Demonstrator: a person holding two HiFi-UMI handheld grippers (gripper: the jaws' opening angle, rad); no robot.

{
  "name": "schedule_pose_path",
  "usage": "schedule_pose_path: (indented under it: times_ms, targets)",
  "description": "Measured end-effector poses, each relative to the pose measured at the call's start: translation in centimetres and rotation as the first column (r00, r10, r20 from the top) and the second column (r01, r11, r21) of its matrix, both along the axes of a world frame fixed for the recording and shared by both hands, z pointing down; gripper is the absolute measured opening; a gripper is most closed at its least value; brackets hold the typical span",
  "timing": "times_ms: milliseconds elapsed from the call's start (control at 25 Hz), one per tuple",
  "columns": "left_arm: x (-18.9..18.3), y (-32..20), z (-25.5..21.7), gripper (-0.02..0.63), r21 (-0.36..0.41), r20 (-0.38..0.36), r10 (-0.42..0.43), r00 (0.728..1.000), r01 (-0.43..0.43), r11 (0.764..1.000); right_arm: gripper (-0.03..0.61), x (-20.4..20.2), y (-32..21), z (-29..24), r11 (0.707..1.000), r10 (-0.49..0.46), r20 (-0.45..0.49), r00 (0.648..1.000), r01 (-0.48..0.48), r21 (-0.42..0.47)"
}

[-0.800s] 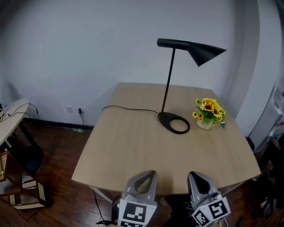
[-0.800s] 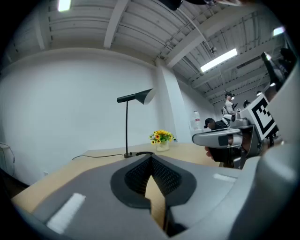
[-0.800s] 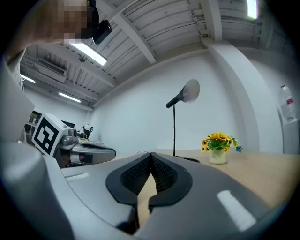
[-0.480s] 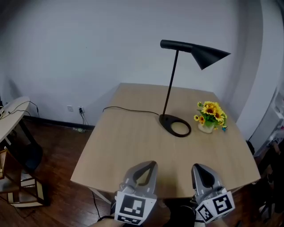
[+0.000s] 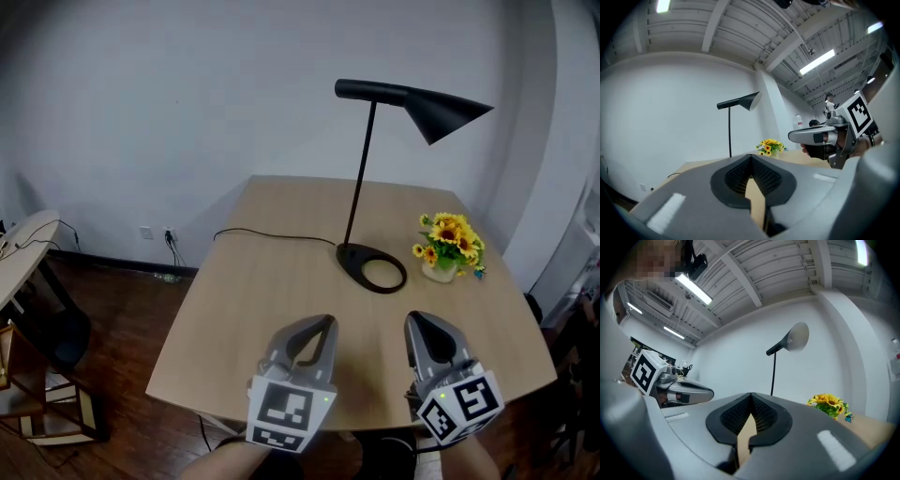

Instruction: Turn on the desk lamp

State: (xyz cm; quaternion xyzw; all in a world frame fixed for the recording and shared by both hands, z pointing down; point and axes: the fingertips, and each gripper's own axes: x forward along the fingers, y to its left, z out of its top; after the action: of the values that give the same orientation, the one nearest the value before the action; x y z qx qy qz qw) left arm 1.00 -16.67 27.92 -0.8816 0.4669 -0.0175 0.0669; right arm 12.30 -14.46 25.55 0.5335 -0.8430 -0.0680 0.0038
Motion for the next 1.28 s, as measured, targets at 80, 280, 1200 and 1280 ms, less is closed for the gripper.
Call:
schedule_pose_path:
  times_ms: [80, 280, 1200, 1280]
  targets:
    - [-0.3, -1.0, 0.2, 0.0, -0.003, 0.011, -0.008, 1.0, 0.008, 1.0, 0.0, -0.1, -0.9, -0.2, 1.0, -0.003, -0.012, 1.0, 0.003, 0.0]
    - [-1.5, -4.7, 0.3, 0.0, -0.018, 0.013, -0.039, 0.999, 0.039, 0.999, 0.0, 0.0, -4.7, -0.9, 1.0, 0.009, -0.028, 1.0, -0.009, 0.01]
    - [0.5, -18.0, 3.4, 0.0, -0.105, 0.027, -0.088, 0.996, 0.09, 0.99, 0.0, -1.2, -17.2, 1.3, 0.998, 0.0, -0.024, 1.0, -0.002, -0.069]
    - [0.4, -19.0, 4.0, 0.0, -0.118, 0.036, -0.1, 0.994, 0.103, 0.988, 0.0, -1.1, -18.5, 2.2, 0.996, -0.001, -0.025, 1.0, -0.001, -0.086]
